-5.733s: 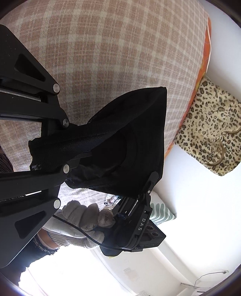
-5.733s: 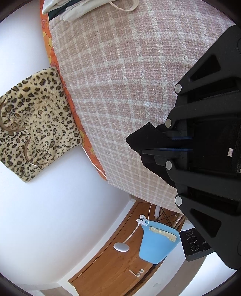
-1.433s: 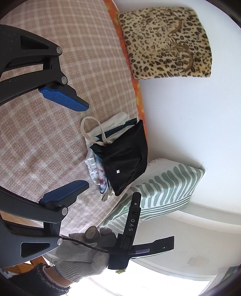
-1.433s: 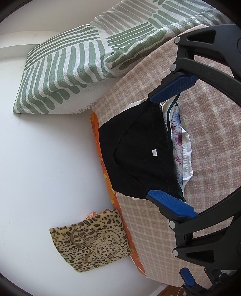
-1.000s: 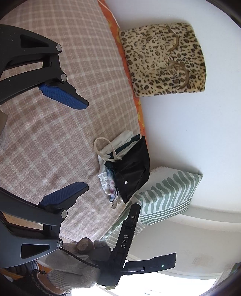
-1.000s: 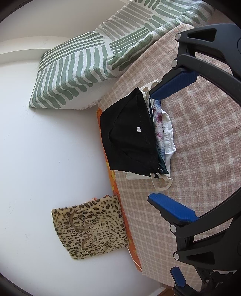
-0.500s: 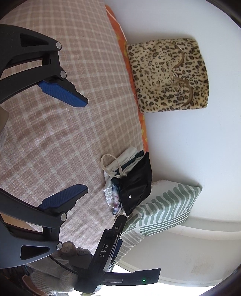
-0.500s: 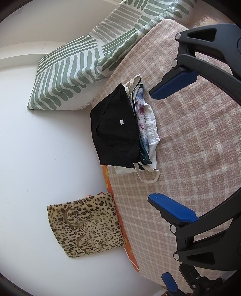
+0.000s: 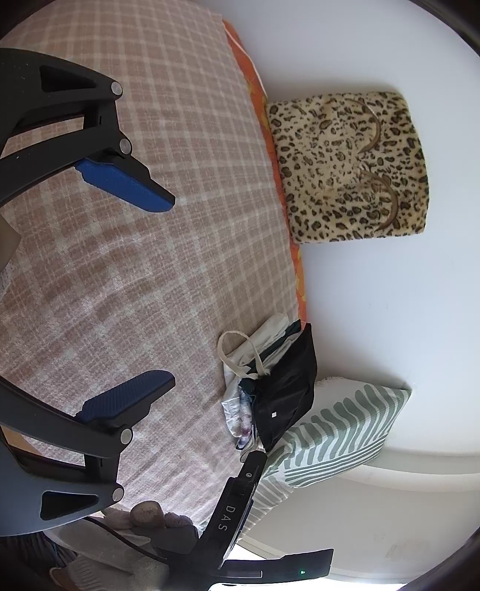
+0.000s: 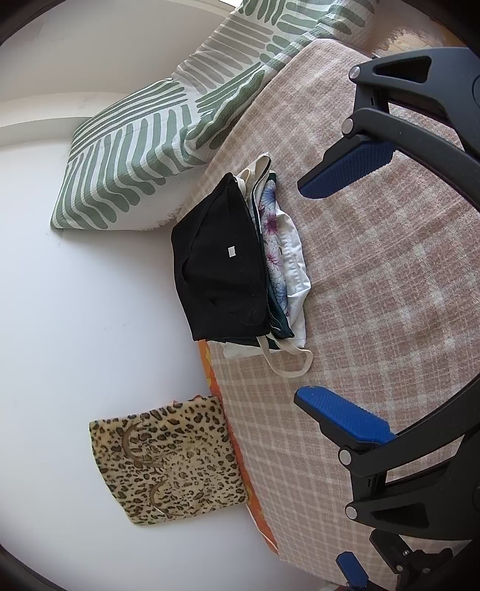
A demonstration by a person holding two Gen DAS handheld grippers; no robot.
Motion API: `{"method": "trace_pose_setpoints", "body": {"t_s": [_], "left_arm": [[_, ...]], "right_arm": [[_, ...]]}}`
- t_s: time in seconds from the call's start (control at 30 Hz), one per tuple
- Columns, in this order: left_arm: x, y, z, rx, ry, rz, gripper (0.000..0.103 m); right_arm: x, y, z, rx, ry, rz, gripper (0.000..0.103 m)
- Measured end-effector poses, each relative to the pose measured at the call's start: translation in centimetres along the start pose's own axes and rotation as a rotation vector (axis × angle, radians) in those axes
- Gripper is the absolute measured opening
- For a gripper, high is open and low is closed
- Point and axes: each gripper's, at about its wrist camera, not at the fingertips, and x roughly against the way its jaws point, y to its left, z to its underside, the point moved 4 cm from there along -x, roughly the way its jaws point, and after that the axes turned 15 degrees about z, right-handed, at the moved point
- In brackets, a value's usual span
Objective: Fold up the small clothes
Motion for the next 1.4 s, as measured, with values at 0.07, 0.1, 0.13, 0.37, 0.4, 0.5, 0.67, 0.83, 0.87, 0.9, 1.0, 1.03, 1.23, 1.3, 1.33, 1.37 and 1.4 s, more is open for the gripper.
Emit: {"method": "trace_pose_setpoints", "body": {"t_s": [0.07, 0.1, 0.13, 0.37, 0.4, 0.5, 0.67, 0.83, 0.87, 0.9, 1.0, 1.03, 1.23, 1.3, 1.33, 1.37, 1.4], "left_arm": [[-0.2, 0.0, 0.1, 0.003, 0.009, 0.004, 0.088], [-0.2, 0.0, 0.2, 0.005, 0.01, 0.003, 0.088], [-0.3, 0.0, 0.2, 0.004, 0.012, 0.002, 0.088], [-0.2, 0.2, 0.2, 0.011, 0.009, -0.005, 0.088], [-0.2, 0.2, 0.2, 0.013, 0.007, -0.007, 0.088], [0.0, 0.3, 0.2, 0.016, 0.001, -0.009, 0.088], [0.3, 0.3, 0.1, 0.017, -0.009, -0.01, 0.088], [0.6, 0.3, 0.1, 0.017, -0.014, -0.012, 0.088], [0.6, 0.3, 0.0, 0.017, -0.014, -0.012, 0.088], [0.6, 0.3, 0.1, 0.017, -0.014, -0.011, 0.088], [0.6, 0.4, 0.0, 0.023, -0.014, -0.01, 0.088], [0.7, 0.4, 0.0, 0.028, -0.015, -0.01, 0.088], [0.7, 0.3, 0.0, 0.029, -0.014, -0.014, 0.088], [0.7, 0.3, 0.0, 0.029, -0.015, -0.016, 0.088], [0.7, 0.3, 0.0, 0.03, -0.014, -0.016, 0.088], [0.7, 0.3, 0.0, 0.031, -0.015, -0.013, 0.088], [0.7, 0.2, 0.0, 0.031, -0.014, -0.012, 0.088]], "right_arm": [[-0.1, 0.0, 0.0, 0.0, -0.001, 0.0, 0.103], [-0.1, 0.0, -0.1, 0.0, 0.001, -0.003, 0.103], [0.0, 0.0, 0.0, -0.003, 0.003, -0.005, 0.103], [0.3, 0.1, -0.1, -0.023, -0.001, -0.011, 0.103], [0.3, 0.2, -0.1, -0.023, -0.002, -0.012, 0.103], [0.3, 0.3, 0.0, -0.019, 0.004, -0.014, 0.103], [0.3, 0.4, 0.0, -0.018, 0.004, -0.015, 0.103], [0.3, 0.6, 0.1, -0.016, 0.009, -0.019, 0.103], [0.3, 0.7, 0.1, -0.014, 0.01, -0.02, 0.103], [0.4, 0.7, 0.1, -0.013, 0.009, -0.019, 0.103], [0.3, 0.8, 0.1, -0.014, 0.005, -0.02, 0.103], [0.3, 0.8, 0.1, -0.016, 0.005, -0.02, 0.103], [0.4, 0.7, -0.1, -0.019, 0.009, -0.025, 0.103], [0.4, 0.7, 0.0, -0.018, 0.009, -0.025, 0.103], [0.4, 0.7, 0.0, -0.019, 0.01, -0.028, 0.103], [0.5, 0.6, 0.0, -0.022, 0.011, -0.028, 0.103], [0.5, 0.6, 0.0, -0.022, 0.01, -0.026, 0.103]]}}
